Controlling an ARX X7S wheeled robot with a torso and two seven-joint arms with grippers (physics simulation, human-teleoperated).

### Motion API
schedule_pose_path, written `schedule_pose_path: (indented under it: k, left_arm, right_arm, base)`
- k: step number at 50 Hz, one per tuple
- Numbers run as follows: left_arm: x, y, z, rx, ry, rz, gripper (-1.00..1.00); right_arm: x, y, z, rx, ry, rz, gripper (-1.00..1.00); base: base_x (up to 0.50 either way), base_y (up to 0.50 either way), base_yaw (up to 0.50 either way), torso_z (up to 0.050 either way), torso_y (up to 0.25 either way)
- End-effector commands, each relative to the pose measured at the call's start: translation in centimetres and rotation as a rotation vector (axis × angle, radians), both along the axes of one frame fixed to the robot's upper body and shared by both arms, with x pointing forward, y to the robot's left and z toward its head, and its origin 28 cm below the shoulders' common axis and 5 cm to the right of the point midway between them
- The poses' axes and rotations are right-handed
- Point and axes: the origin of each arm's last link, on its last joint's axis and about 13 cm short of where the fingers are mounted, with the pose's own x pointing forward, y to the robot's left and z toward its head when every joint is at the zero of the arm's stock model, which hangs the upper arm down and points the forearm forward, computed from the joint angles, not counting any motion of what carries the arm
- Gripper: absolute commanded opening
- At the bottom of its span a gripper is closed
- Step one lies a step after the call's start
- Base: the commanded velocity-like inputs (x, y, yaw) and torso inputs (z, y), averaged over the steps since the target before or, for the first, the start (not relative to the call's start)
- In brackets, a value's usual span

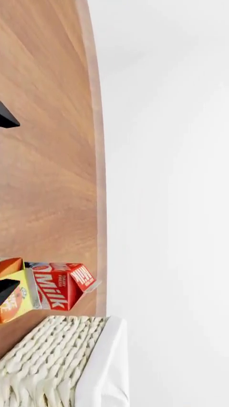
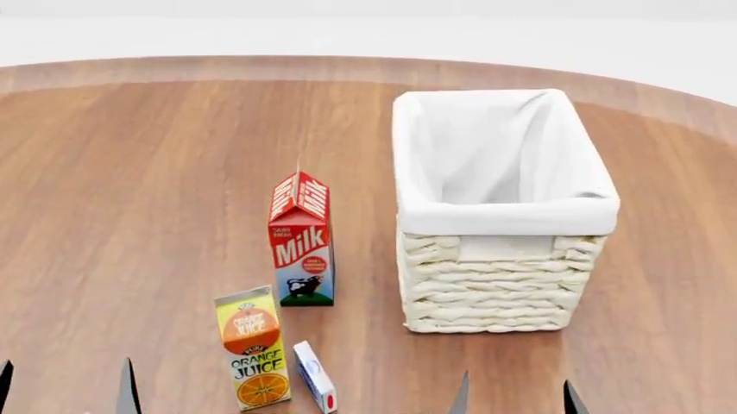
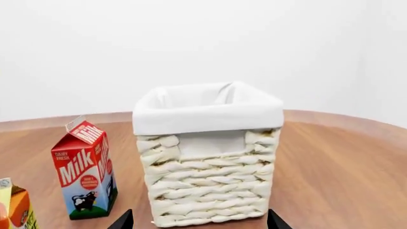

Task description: Pick up the alphabet soup, and put it in the basket.

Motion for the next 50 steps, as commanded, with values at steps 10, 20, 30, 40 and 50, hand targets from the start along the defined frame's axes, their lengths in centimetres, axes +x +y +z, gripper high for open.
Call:
schedule_pose_path:
  k: [10, 20, 30, 40, 50]
  left_arm:
    - [0.5, 0.4, 0.3, -0.009, -0.005, 0.007, 1.0]
    - [-1.8, 1.9, 3.0, -0.027, -0.09, 0.081, 1.0]
    - [-3.6, 3.5, 5.0, -0.087, -0.159, 0.193, 1.0]
    - [-4.0, 4.0, 5.5, -0.148, -0.188, 0.25, 1.0]
    - [-3.5, 3.6, 5.1, -0.147, -0.214, 0.258, 1.0]
  right_arm:
    - [0.6, 0.2, 0.1, 0.02, -0.013, -0.009, 1.0]
    - [-0.8, 0.0, 0.6, -0.029, 0.028, -0.032, 1.0]
    - [-1.7, -1.7, 1.9, -0.002, 0.125, -0.018, 1.0]
    - [-3.0, -3.3, 4.5, -0.016, 0.26, 0.063, 1.0]
    - [-4.5, -4.1, 5.8, 0.013, 0.352, 0.112, 1.0]
  base:
    - [0.0, 0.0, 0.0, 0.0, 0.0]
    - [0.0, 0.0, 0.0, 0.0, 0.0]
    - [0.0, 0.0, 0.0, 0.0, 0.0]
    - [0.0, 0.0, 0.0, 0.0, 0.0]
    - [0.0, 0.0, 0.0, 0.0, 0.0]
